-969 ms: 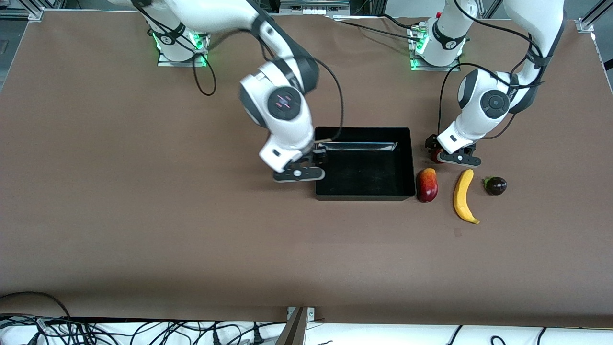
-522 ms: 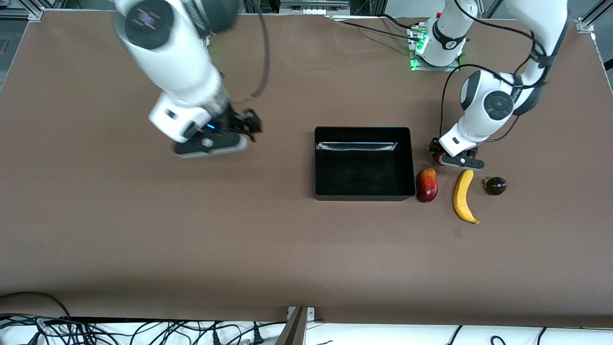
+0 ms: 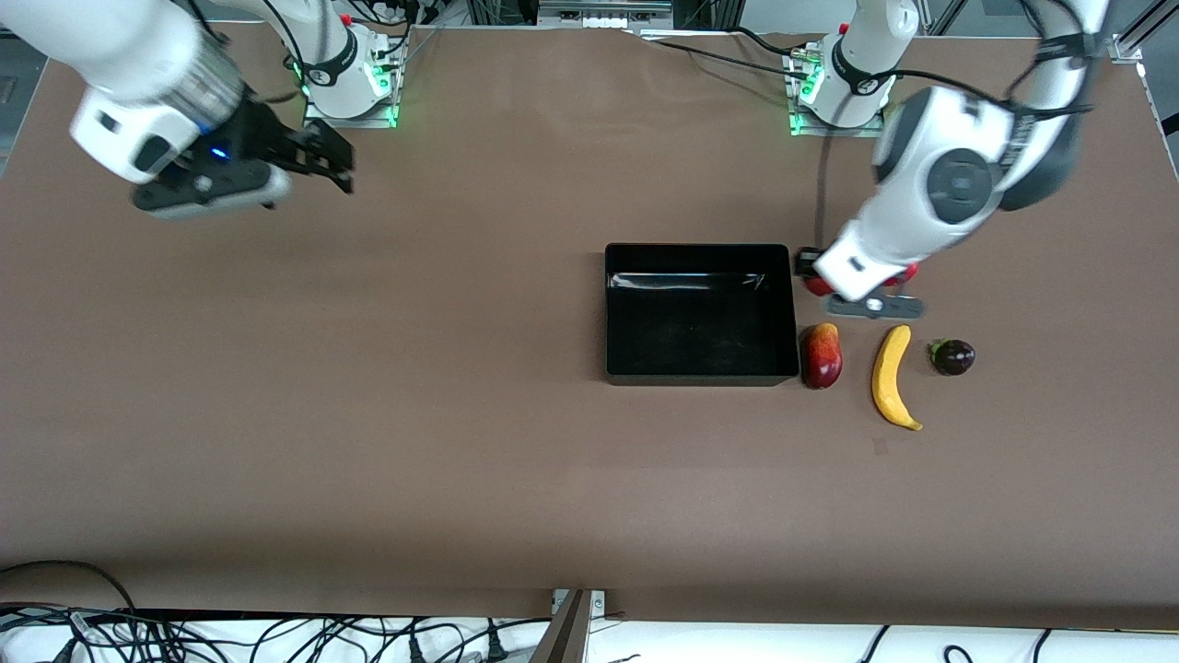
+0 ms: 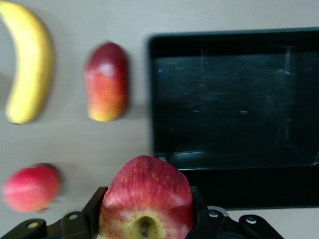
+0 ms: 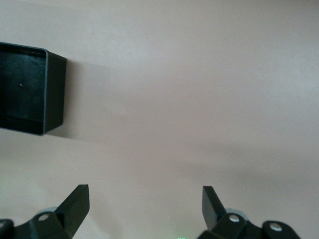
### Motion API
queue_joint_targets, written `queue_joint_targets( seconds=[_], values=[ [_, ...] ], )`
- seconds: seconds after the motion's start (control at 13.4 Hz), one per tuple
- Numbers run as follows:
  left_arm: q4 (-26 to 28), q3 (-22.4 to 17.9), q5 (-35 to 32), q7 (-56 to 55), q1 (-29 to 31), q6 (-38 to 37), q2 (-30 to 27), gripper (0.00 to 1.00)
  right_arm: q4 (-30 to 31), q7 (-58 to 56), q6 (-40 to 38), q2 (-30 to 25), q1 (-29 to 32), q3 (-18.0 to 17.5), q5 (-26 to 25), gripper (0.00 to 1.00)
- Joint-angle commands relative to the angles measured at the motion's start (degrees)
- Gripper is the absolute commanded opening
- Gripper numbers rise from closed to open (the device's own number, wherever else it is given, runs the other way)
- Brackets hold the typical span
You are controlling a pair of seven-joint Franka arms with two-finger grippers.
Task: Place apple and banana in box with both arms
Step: 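Carry the red apple into the box and open the left gripper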
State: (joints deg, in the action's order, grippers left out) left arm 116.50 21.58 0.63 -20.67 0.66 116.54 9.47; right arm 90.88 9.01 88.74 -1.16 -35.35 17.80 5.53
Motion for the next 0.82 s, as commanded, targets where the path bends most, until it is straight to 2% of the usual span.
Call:
queue_joint_targets(
  seconds=[0.0,0.07,0.22,0.37,0.45,0.52,0.6,0.67,0.75],
  values=[
    [-1.1,3.5,0.5,-4.2,0.1,6.2,8.3,0.23,6.0,-5.6,1.8,-4.1,7.2,-2.8,-1.5,1.0],
    [-0.1,3.7,0.3,-4.2,0.0,9.1,10.1,0.23,6.1,-7.8,2.0,-3.7,11.2,-4.8,-1.6,1.0],
    [3.1,3.6,0.3,-4.5,-2.8,15.4,13.2,0.23,7.5,-9.7,3.9,-3.4,20.0,-10.9,-1.8,1.0],
    [3.7,3.6,-0.2,-4.8,-3.1,17.6,16.3,0.22,8.4,-12.3,5.8,-2.9,29.1,-17.5,-2.0,1.0],
    [3.6,3.6,-1.1,-4.9,-3.2,17.6,16.9,0.29,8.3,-12.4,6.0,-2.4,31.7,-19.4,-2.1,1.0],
    [3.6,3.6,-1.2,-5.6,-3.6,17.7,17.8,0.52,8.0,-12.4,6.3,-1.9,31.9,-19.6,-2.8,1.0],
    [3.5,3.6,-1.2,-6.6,-4.1,17.7,17.9,0.83,7.7,-12.4,6.4,-1.9,31.8,-19.6,-3.5,1.0],
    [3.0,3.6,-1.2,-6.7,-3.9,17.2,17.4,1.0,7.1,-11.9,6.4,-1.7,31.7,-19.6,-3.9,1.0],
    [2.2,3.7,-1.2,-6.7,-3.5,15.8,15.7,1.0,6.9,-11.6,6.4,-1.6,31.5,-19.6,-4.4,1.0]
  ],
)
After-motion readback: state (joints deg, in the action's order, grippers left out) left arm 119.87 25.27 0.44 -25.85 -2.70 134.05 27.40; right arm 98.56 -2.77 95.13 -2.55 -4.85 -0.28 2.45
